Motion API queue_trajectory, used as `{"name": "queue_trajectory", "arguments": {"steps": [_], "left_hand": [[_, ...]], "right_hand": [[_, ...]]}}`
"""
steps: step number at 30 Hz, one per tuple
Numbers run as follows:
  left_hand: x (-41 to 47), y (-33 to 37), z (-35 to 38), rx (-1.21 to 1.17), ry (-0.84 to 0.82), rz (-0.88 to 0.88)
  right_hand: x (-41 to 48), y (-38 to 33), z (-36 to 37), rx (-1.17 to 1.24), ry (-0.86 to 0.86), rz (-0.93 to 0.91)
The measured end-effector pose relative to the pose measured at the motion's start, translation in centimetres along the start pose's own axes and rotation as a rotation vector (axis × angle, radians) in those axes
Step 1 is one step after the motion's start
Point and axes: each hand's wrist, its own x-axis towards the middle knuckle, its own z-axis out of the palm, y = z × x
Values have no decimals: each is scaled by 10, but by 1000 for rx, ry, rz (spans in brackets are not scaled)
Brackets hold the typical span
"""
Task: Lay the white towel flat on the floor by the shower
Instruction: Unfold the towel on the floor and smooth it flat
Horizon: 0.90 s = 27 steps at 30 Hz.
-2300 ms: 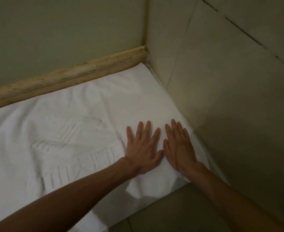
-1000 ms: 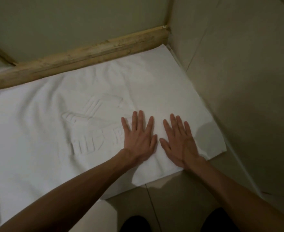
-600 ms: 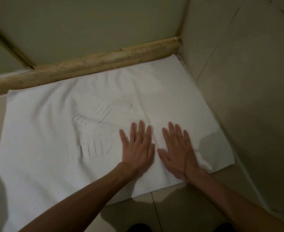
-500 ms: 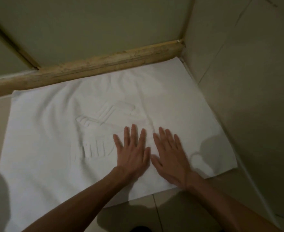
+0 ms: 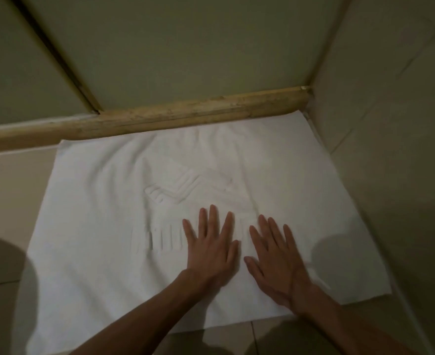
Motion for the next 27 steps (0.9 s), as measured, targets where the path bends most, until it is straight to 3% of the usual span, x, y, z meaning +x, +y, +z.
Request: {"name": "queue_trajectory", "arguments": {"steps": [6, 12, 22, 27], "left_hand": [[17, -56, -29, 29, 60, -227], [16, -104, -34, -7, 51, -329], [6, -124, -21, 25, 92, -340], [45, -163, -47, 32, 137, -366]], "right_hand": [[60, -8, -27, -6, 65, -91], [115, -15, -35, -36, 37, -117], [117, -31, -40, -23, 88, -66], [137, -56, -51, -5, 137, -194]]}}
